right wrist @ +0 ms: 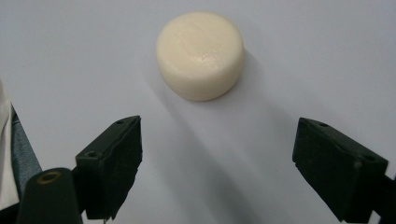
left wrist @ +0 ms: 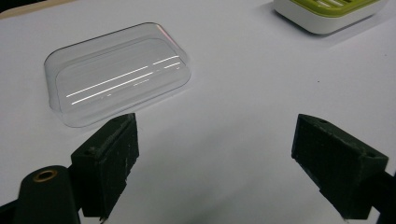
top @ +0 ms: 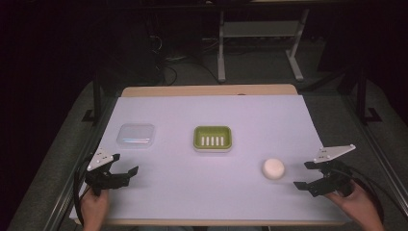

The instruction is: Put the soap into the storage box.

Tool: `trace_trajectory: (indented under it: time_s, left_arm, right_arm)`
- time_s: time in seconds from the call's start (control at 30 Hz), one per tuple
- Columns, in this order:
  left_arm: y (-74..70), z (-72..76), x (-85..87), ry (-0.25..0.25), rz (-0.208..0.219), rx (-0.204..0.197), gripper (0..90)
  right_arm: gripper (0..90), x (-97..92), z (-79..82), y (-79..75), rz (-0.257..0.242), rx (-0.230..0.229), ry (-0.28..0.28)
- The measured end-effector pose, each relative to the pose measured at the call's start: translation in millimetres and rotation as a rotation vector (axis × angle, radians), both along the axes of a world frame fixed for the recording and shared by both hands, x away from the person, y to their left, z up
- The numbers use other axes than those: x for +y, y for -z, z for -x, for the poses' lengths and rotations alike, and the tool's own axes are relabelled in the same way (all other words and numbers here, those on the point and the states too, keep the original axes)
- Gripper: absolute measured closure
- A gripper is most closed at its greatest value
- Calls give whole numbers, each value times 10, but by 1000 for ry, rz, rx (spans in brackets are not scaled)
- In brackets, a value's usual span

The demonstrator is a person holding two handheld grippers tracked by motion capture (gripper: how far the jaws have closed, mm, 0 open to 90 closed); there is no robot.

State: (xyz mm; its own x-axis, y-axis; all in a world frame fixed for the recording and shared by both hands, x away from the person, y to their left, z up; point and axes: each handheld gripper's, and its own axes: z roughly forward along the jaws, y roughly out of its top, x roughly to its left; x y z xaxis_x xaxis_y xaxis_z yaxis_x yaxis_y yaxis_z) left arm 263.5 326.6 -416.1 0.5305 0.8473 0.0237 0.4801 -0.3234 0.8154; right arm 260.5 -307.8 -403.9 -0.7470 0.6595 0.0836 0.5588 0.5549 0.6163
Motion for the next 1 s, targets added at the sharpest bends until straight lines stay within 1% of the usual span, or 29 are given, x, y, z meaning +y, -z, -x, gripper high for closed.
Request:
trace_trajectory:
  time_s: [0.1, 0.2, 0.37, 0.4, 0.57, 0.63, 0.67, 0.7, 0.77, 0.8, 1.0]
  left_arm:
    - [-1, 0, 0, 3, -2, 0, 145]
    - [-7, 3, -1, 2, 1, -10, 145]
    - [-6, 4, 4, 6, -7, -6, 145]
    - [-3, 9, -3, 2, 2, -10, 145]
    - [-9, 11, 1, 0, 2, -15, 145]
    - [-7, 10, -1, 1, 1, -15, 145]
    - [-8, 10, -2, 2, -1, -12, 145]
    - [-8, 10, -2, 2, -1, -12, 145]
    - [-11, 12, -3, 2, -5, -9, 145]
    - [-10, 13, -7, -1, 1, -11, 145]
    - [-9, 11, -3, 2, 1, -13, 145]
  right_arm:
    - [143, 11, -5, -1, -1, 12, -2]
    - [143, 31, -10, -5, 3, 12, -3]
    - [143, 69, -28, -46, 3, 8, -17]
    - [144, 83, -33, -53, 5, 5, -25]
    - [142, 148, -91, -70, 14, 6, -48]
    - [141, 176, -116, -75, 19, 14, -52]
    - [141, 191, -134, -73, 25, 7, -63]
    - [141, 191, -134, -73, 25, 7, -63]
    - [141, 220, -150, -82, 29, 20, -65]
    - [141, 232, -161, -87, 32, 21, -71]
    - [141, 324, -237, -109, 36, 30, -89]
